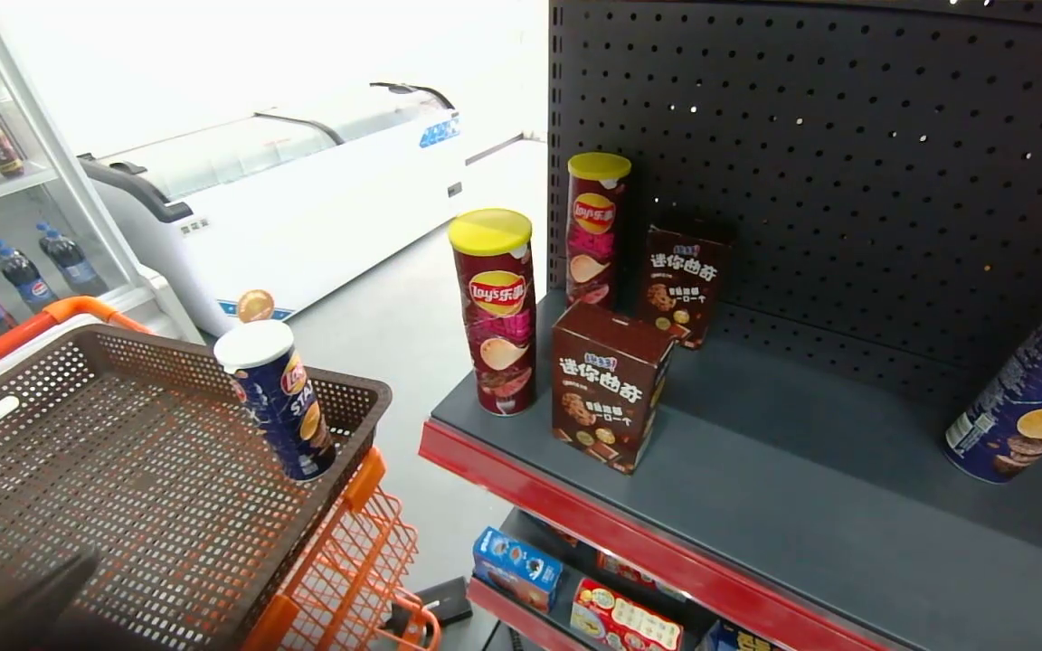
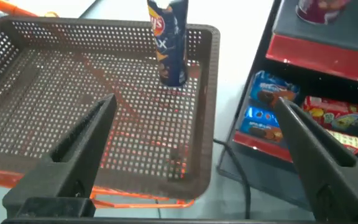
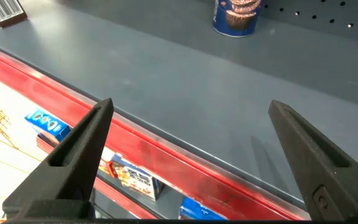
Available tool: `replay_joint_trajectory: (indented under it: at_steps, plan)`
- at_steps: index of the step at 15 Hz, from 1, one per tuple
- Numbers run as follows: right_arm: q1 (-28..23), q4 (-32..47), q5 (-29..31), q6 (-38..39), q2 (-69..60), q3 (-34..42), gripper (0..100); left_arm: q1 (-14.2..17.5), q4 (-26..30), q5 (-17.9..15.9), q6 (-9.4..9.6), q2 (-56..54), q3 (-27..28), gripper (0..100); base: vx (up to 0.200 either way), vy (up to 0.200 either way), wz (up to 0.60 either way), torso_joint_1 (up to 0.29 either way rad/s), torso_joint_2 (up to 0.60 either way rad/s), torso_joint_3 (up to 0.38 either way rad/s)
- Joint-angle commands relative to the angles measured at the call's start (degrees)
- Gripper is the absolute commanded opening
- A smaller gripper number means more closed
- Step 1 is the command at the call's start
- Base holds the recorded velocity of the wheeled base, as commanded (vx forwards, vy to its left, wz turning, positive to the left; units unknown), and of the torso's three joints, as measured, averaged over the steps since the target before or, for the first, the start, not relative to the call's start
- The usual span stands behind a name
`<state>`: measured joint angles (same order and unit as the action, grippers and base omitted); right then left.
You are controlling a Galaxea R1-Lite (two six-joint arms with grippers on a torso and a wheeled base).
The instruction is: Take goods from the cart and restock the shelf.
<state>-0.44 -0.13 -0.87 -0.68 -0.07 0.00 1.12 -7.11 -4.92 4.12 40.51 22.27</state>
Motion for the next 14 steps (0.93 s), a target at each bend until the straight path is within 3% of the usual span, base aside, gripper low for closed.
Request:
replay_joint_trajectory:
  at_steps: [1,2,6,7,8,9,10,14]
  plan:
    - [0.0,0.05,-0.01,-0.02,0.07,0.0,100,2.66,-15.48,0.53,-1.75,22.6,1.19,100,0.0,0.0,0.0,0.0,0.0,0.0]
    - [0.0,-0.04,-0.01,-0.02,0.07,0.0,100,6.0,-20.75,0.09,-1.66,28.13,1.37,100,0.0,0.0,0.0,0.0,0.0,0.0]
    - [0.0,-0.04,-0.01,-0.02,0.07,0.0,100,5.38,-32.62,0.27,0.19,42.72,1.37,100,0.0,0.0,0.0,0.0,0.0,0.0]
    - [0.0,0.05,-0.01,-0.02,0.07,0.0,100,4.77,-42.73,0.18,-0.08,49.58,1.02,100,0.0,0.0,0.0,0.0,0.0,0.0]
    - [0.0,-0.04,-0.01,-0.02,0.07,0.0,100,3.98,-46.77,0.18,0.19,53.09,1.46,100,0.0,0.0,0.0,0.0,0.0,0.0]
    - [0.0,0.05,-0.01,-0.02,0.07,0.0,100,3.8,-47.47,0.18,0.27,53.89,1.55,100,0.0,0.0,0.0,0.0,0.0,0.0]
    - [0.0,-0.04,-0.01,-0.02,0.07,0.0,100,3.1,-51.87,0.09,0.54,58.46,1.72,100,0.0,0.0,0.0,0.0,0.0,0.0]
    - [0.0,-0.04,-0.01,-0.02,0.07,0.0,100,2.31,-53.98,0.18,0.54,64.34,4.45,100,0.0,0.0,0.0,0.0,0.0,0.0]
